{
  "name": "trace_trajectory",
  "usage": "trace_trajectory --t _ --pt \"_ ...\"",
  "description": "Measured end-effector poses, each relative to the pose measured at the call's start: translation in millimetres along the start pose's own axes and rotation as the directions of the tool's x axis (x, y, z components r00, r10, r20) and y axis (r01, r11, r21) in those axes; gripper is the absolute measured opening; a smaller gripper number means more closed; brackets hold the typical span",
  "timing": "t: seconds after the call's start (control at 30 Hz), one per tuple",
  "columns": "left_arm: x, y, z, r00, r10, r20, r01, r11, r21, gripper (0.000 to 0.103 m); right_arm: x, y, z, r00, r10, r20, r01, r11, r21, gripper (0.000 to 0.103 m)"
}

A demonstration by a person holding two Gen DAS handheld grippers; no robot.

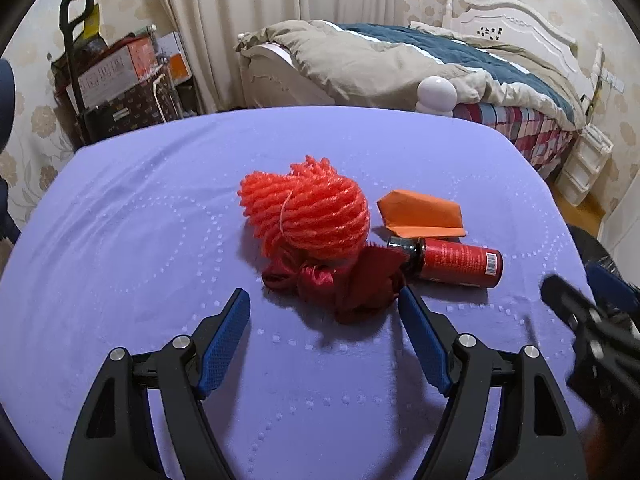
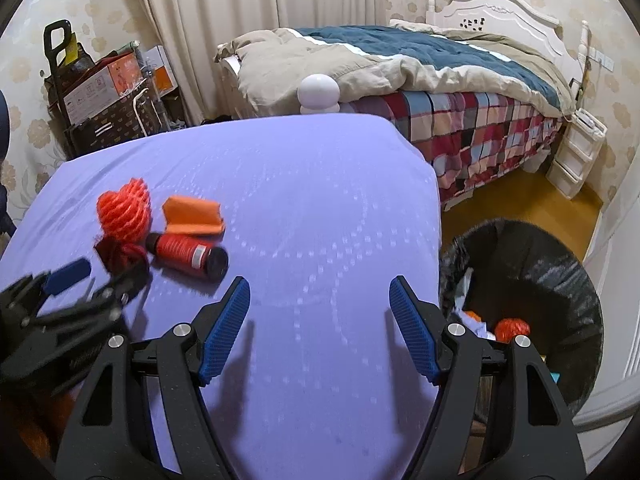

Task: Collect trash
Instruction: 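Grasp the red spray can with the right gripper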

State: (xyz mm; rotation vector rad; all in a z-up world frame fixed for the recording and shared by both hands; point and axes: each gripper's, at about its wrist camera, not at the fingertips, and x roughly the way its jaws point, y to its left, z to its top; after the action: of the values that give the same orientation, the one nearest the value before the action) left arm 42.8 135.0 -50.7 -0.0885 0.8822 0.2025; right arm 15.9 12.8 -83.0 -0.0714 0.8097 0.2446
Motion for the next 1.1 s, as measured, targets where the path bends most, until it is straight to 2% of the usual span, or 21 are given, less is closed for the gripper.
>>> trace_trajectory --t 0.13,0.23,0.5,0.73,0.87,1.1 --pt "-1.1 4.2 -6.1 0.999 -0.027 -0.017 0.027 1.0 0.013 0.05 14.2 4.3 13.0 1.0 0.006 -0.011 -0.006 1.0 -0.013 0.071" --pt "-6.0 8.5 -12.0 1.0 -0.028 -0.014 0.028 0.999 0.037 0.045 24.8 8.5 22.4 1.0 0.01 -0.019 -0.011 1.0 -0.024 0.071" --pt "-16.4 35.2 -26.1 1.0 -0.003 -0.02 0.004 1.0 0.025 0.045 29.4 27.0 21.3 0.999 0.015 -0.045 -0.02 0.994 -0.105 0.071" --pt "-24.5 59.5 -35.4 1.0 0.021 -0.023 -0.021 1.0 -0.005 0.045 21.4 42.5 6.8 0.996 0.057 -0.071 -0.065 0.99 -0.122 0.071" --pt "-27.1 66.5 -38.8 0.999 0.031 -0.019 -0.031 0.999 -0.014 0.045 11.8 45.0 1.2 0.997 0.064 -0.049 -0.068 0.993 -0.091 0.071" --pt "-29.5 80.3 -43.3 0.999 0.037 -0.019 -0.038 0.998 -0.054 0.054 -3.5 54.8 -5.0 0.994 0.109 -0.021 -0.111 0.99 -0.084 0.071"
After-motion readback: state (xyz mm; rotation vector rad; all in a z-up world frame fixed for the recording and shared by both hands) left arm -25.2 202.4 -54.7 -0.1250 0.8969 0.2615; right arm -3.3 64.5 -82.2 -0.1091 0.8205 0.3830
